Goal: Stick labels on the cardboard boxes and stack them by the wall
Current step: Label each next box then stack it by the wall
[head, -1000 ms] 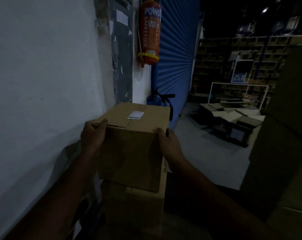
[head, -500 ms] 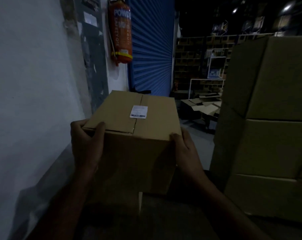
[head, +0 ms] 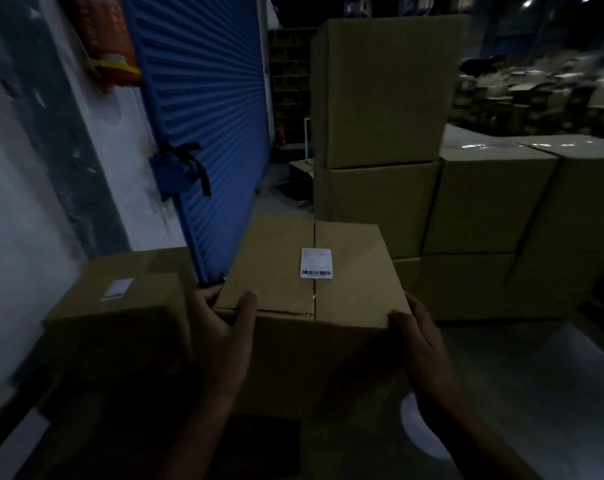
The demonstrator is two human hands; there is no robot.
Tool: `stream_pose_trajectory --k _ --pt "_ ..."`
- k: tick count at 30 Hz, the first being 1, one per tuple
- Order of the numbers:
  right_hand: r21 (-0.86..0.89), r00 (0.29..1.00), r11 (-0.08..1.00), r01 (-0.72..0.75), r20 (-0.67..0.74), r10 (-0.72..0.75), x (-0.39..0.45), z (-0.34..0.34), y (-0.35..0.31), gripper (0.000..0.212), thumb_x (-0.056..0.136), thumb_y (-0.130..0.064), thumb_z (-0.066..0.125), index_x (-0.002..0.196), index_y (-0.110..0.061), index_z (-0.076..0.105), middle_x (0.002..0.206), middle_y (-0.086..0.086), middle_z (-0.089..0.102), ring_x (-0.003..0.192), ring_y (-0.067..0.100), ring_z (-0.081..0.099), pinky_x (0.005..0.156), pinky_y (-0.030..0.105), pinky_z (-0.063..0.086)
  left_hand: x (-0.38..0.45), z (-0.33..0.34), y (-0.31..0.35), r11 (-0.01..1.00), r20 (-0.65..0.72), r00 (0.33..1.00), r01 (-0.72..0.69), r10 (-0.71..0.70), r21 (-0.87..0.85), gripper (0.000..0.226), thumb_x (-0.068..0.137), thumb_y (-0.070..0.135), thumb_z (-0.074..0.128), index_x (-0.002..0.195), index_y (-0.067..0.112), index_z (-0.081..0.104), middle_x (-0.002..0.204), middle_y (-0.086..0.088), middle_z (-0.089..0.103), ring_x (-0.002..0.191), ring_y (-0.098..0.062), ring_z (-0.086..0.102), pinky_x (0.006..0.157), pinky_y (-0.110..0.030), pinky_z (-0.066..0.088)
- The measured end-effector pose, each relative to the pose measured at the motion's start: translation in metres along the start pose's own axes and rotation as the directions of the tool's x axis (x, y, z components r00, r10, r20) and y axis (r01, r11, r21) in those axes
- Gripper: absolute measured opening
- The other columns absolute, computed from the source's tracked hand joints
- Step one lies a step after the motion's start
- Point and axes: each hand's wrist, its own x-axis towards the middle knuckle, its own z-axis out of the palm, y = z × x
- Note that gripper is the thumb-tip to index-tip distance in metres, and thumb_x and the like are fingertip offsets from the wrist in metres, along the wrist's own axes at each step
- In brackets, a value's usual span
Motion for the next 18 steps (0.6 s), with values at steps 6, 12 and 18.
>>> stream_pose_trajectory --k 6,12,18 --pt "-0.044 0.985 0.996 -0.078 -0.156 0.071 -0.02 -0.098 0.031 0.042 0.099 -0.031 0.042 0.141 -0.03 0.038 0.133 -0.001 0.049 0.114 0.018 0.051 0.095 0.043 0.044 -0.074 0.075 -0.011 0.998 0.232 0.972 0.056 -0.046 -0.035 0.046 0.084 0.04 0.071 0.119 0.025 0.044 0.111 0.004 0.058 0.094 -0.011 0.063 0.071 -0.034 0.056" --pt "-0.085 0.934 0.984 -0.156 -0.337 0.119 -0.027 -0.173 0.065 0.038 0.1 -0.024 0.04 0.137 -0.025 0.038 0.127 -0.001 0.051 0.105 0.012 0.052 0.08 0.032 0.045 -0.122 0.142 -0.02 0.992 0.459 0.881 0.129 -0.116 0.001 0.046 0.085 0.034 0.073 0.12 0.024 0.044 0.111 0.006 0.055 0.096 -0.009 0.06 0.077 -0.039 0.057" --pt "-0.224 0.874 0.959 -0.175 -0.484 0.047 -0.033 -0.226 0.092 0.033 0.099 -0.007 0.038 0.13 -0.014 0.044 0.114 0.002 0.055 0.094 0.005 0.052 0.071 0.018 0.042 -0.155 0.197 -0.029 0.981 0.636 0.753 0.188 -0.168 0.036 0.043 0.087 0.024 0.073 0.119 0.023 0.044 0.107 0.009 0.054 0.095 -0.007 0.059 0.076 -0.033 0.056"
